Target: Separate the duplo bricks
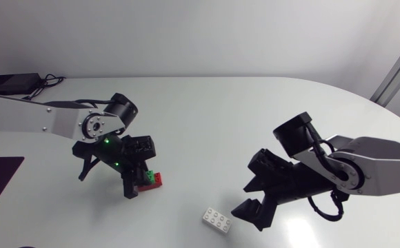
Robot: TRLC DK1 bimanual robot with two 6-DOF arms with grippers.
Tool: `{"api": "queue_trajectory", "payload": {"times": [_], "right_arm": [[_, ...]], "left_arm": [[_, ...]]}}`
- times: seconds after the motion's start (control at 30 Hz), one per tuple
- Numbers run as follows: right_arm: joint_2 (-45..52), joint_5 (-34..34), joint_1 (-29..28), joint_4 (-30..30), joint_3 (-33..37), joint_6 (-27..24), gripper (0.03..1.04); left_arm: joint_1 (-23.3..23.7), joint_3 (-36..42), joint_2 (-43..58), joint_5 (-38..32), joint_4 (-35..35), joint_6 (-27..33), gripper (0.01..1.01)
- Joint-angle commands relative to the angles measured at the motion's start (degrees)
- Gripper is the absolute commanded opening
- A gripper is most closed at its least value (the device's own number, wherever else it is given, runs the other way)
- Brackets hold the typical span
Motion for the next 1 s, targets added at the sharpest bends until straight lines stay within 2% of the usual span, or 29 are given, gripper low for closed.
{"api": "queue_trajectory", "payload": {"times": [0.0, 0.07, 0.2, 0.4, 0.77, 0.87, 0.97], "right_arm": [[-1.4, -2.4, -0.5, -2.1, 2.4, -2.7, 0.99], [-1.5, -5.2, -0.6, -5.2, 4.6, -5.0, 0.99], [-1.9, -12.0, -1.0, -7.7, 8.4, -6.9, 0.99], [-2.2, -18.2, -0.7, -8.6, 11.6, -8.5, 0.99], [-0.8, -19.2, 4.1, -6.9, 10.9, -10.2, 0.99], [-0.5, -19.2, 4.8, -6.3, 10.8, -10.1, 0.94], [-0.6, -19.2, 5.2, -6.3, 11.3, -9.9, 0.94]], "left_arm": [[-0.3, -0.4, -4.3, 2.8, 0.2, 1.0, 0.259], [-0.3, 0.2, -6.4, 6.1, -1.0, 0.8, 0.259], [-1.6, 2.1, -9.4, 14.7, -6.7, 0.6, 0.259], [-6.6, 3.6, -10.8, 20.7, -10.7, -0.5, 0.259], [-9.0, 11.7, -6.8, 29.8, -18.4, -0.6, 0.259], [-10.3, 11.9, -5.7, 30.0, -18.6, -0.6, 0.259], [-10.6, 12.1, -4.4, 30.7, -19.1, -0.2, 0.259]]}}
